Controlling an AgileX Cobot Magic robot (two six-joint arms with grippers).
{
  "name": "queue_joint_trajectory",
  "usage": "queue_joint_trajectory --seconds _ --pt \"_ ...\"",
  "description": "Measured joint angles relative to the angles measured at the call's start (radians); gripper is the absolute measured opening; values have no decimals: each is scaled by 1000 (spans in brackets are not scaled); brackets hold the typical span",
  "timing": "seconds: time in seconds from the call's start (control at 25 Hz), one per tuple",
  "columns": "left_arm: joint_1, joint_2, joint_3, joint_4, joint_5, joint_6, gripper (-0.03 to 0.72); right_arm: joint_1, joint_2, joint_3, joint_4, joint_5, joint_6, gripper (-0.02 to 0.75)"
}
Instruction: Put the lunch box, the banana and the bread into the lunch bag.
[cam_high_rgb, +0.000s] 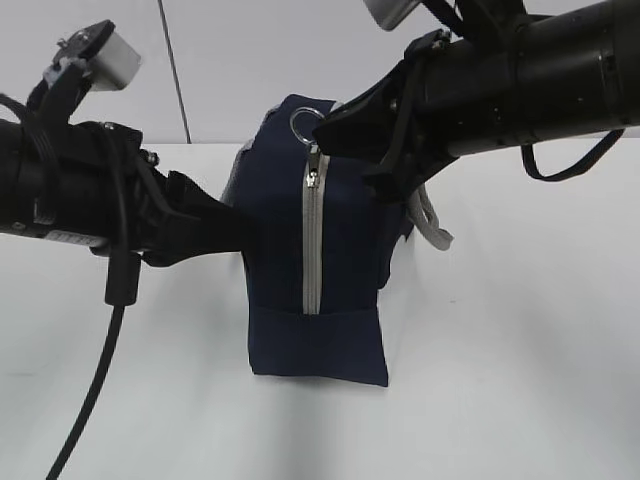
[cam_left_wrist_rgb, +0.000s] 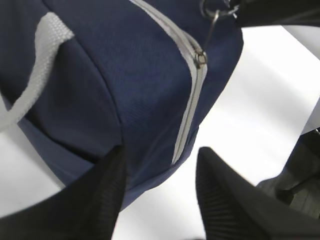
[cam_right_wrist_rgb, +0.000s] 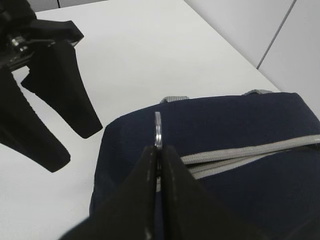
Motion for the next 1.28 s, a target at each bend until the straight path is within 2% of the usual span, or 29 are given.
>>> queue_joint_trajectory --seconds 0.44,0.68,0.88,1.04,1.16,1.28 --pt "0 48 0 -2 16 114 350 0 2 0 1 4 0 0" --pt "0 92 0 -48 -26 168 350 0 2 0 1 27 0 0" --pt "0 111 0 -126 -46 238 350 0 2 0 3 36 0 0" --pt "0 111 0 -165 -66 250 349 0 2 0 7 37 2 0" --pt "0 111 0 -172 -67 252 305 0 2 0 7 37 4 0" --pt "0 111 0 -173 -65 253 210 0 2 0 9 37 4 0"
